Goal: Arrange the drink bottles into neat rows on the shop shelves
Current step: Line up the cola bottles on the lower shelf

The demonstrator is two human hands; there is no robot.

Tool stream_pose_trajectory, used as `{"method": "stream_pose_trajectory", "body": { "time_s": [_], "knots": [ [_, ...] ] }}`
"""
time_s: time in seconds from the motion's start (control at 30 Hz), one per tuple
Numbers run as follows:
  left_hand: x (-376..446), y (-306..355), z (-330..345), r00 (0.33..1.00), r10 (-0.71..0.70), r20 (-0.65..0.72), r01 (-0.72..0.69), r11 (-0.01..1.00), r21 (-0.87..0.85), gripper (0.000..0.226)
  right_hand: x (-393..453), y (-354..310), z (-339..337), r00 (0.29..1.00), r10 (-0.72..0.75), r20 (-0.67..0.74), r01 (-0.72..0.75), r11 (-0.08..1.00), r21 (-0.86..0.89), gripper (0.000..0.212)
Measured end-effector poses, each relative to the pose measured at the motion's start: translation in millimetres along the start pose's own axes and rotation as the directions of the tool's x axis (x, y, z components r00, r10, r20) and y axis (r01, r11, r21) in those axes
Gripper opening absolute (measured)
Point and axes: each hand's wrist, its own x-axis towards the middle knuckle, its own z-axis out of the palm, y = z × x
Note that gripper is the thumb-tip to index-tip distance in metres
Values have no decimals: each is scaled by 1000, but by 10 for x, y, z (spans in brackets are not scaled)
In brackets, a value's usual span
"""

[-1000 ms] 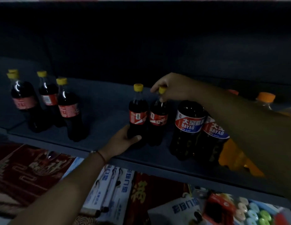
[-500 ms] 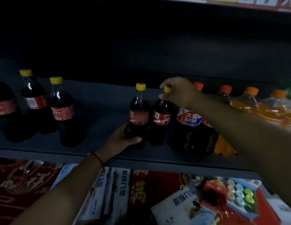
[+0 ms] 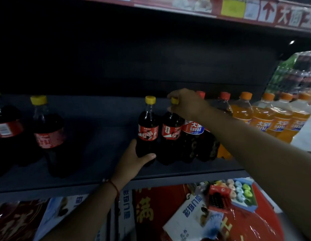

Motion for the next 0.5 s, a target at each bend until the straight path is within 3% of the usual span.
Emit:
{"method": "stream_pose_trajectory", "body": {
  "time_s": [0.17, 0.5],
  "knots": [
    [-60, -6, 117, 996, -19, -87, 19, 1000, 4, 46, -46, 10, 123, 997, -25, -79, 26, 1000, 12, 42],
    [-115, 44, 307, 990, -15, -141, 17, 1000, 18, 43, -81, 134, 195, 985, -100, -143, 102, 995, 5, 56]
  ]
}}
